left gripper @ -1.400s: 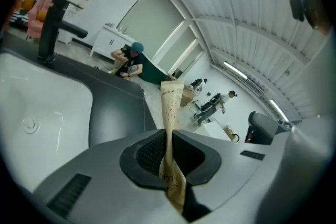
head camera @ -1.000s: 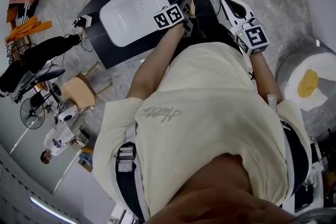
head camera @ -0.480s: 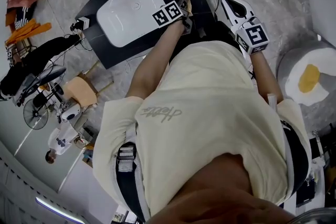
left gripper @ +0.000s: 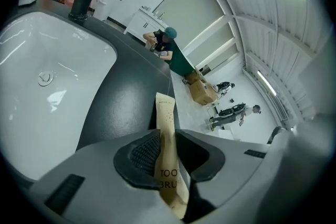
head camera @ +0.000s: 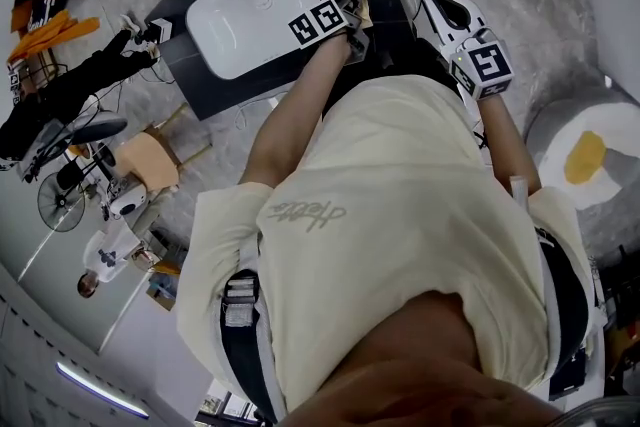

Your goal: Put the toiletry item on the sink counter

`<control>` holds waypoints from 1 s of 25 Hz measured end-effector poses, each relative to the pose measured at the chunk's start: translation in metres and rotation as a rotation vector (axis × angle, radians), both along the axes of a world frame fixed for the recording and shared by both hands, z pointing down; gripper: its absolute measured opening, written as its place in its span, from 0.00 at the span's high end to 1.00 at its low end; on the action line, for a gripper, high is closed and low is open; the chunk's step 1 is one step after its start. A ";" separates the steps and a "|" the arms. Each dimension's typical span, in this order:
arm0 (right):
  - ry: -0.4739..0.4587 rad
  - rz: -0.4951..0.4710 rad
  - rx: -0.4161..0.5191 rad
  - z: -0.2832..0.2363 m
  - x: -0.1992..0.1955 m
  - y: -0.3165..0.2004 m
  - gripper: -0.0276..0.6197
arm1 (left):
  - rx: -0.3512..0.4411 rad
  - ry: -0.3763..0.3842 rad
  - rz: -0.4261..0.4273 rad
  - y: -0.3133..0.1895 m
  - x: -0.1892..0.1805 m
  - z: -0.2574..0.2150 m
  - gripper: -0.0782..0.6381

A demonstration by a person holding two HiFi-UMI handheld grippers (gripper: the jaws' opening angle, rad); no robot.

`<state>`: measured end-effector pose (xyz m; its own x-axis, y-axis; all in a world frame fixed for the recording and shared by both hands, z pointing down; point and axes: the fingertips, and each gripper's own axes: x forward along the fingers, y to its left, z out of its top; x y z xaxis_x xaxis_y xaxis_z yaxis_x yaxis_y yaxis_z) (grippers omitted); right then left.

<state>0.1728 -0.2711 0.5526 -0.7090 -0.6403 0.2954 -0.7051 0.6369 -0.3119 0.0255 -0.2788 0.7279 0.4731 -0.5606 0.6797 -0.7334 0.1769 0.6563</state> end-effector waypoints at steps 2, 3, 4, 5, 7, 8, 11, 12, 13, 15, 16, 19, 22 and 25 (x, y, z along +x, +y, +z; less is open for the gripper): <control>0.000 -0.010 0.005 -0.001 -0.003 -0.001 0.97 | 0.005 0.012 0.001 0.000 -0.001 -0.003 0.74; 0.000 -0.015 0.006 -0.001 -0.005 -0.001 0.97 | 0.007 0.021 0.001 0.001 -0.001 -0.004 0.72; 0.001 -0.019 0.006 -0.001 -0.007 0.000 0.97 | 0.007 0.031 -0.001 0.001 -0.001 -0.005 0.72; 0.000 -0.024 0.005 0.000 -0.009 0.001 0.97 | 0.008 0.041 -0.002 0.002 -0.002 -0.005 0.72; 0.000 -0.035 0.004 0.001 -0.013 0.002 0.97 | 0.011 0.058 -0.002 0.004 -0.002 -0.006 0.72; 0.000 -0.039 0.004 0.002 -0.015 0.004 0.97 | 0.012 0.065 0.000 0.005 -0.002 -0.006 0.72; 0.002 -0.044 0.005 0.000 -0.017 0.007 0.97 | 0.016 0.078 -0.015 0.010 -0.006 -0.010 0.71; 0.002 -0.045 0.005 -0.001 -0.017 0.008 0.97 | 0.019 0.082 -0.028 0.012 -0.010 -0.012 0.71; 0.003 -0.047 0.005 -0.002 -0.017 0.009 0.97 | 0.023 0.087 -0.042 0.014 -0.014 -0.015 0.71; 0.006 -0.051 0.004 -0.002 -0.019 0.010 0.97 | 0.033 0.105 -0.065 0.018 -0.022 -0.021 0.71; 0.008 -0.053 0.004 -0.002 -0.020 0.010 0.97 | 0.038 0.120 -0.074 0.020 -0.026 -0.024 0.71; 0.010 -0.057 0.011 -0.003 -0.030 0.008 0.97 | 0.051 0.167 -0.098 0.024 -0.039 -0.030 0.71; 0.012 -0.060 0.024 -0.008 -0.044 0.010 0.97 | 0.079 0.192 -0.116 0.025 -0.050 -0.037 0.71; 0.013 -0.079 0.036 -0.020 -0.063 0.019 0.97 | 0.143 0.209 -0.104 0.029 -0.058 -0.058 0.71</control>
<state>0.1102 -0.2519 0.5321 -0.7541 -0.5925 0.2833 -0.6559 0.7014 -0.2790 -0.0324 -0.2497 0.6702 0.5295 -0.6969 0.4838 -0.5621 0.1389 0.8153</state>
